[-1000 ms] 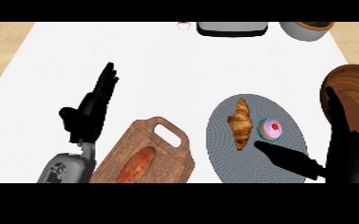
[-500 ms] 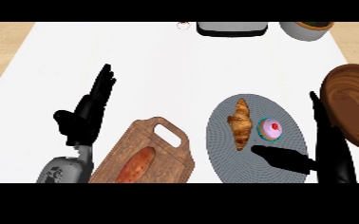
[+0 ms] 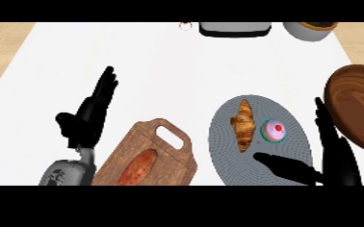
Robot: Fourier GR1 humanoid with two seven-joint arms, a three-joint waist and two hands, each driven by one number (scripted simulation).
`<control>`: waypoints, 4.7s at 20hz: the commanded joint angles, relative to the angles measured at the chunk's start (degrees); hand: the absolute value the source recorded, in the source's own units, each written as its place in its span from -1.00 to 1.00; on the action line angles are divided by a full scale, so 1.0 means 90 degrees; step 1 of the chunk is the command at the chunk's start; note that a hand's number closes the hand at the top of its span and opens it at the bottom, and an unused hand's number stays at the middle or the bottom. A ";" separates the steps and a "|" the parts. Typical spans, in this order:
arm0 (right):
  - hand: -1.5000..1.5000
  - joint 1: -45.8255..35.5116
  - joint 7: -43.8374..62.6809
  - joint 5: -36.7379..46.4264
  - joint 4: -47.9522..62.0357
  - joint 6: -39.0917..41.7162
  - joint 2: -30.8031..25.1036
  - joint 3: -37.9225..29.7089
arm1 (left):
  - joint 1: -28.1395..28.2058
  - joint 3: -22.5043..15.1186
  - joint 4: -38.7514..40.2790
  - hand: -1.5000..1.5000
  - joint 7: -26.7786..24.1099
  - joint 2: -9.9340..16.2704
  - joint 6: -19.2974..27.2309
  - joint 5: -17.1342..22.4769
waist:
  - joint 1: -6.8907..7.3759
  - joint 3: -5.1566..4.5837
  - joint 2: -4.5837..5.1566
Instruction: Pick the cupcake from the placemat and place it in the bowl
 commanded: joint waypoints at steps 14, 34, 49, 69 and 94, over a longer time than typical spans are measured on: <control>-1.00 0.0302 -0.1098 -0.0614 0.0773 -0.0612 0.0567 0.0059 | 0.0044 0.0401 0.0008 0.00 -0.0080 0.0033 -0.0423 -0.0140 | 0.0010 -0.0001 0.0001; -1.00 -0.0615 -0.1622 -0.0362 0.3065 -0.0695 0.0384 -0.0603 | -0.0138 0.0653 -0.0205 0.00 0.0242 -0.0124 -0.0551 -0.0194 | 0.0013 -0.0001 0.0003; 1.00 -0.0254 -0.3337 -0.0471 0.3298 0.0023 0.0019 0.0003 | 0.0164 0.0302 -0.0206 0.00 0.0066 -0.0452 -0.0356 -0.0570 | -0.0002 0.0000 -0.0002; 1.00 0.3521 -0.6518 -0.2690 -0.2575 0.2061 -0.2000 -0.1246 | 0.0374 0.0455 -0.0668 0.00 0.0364 -0.0320 -0.0431 -0.0395 | -0.0129 -0.0003 -0.0045; 1.00 -0.1028 -0.1884 -0.3576 -0.0603 0.2427 -0.4414 -0.3640 | -0.0176 0.0401 0.0107 0.00 0.0006 -0.0558 -0.0369 -0.0578 | 0.0070 -0.0001 0.0025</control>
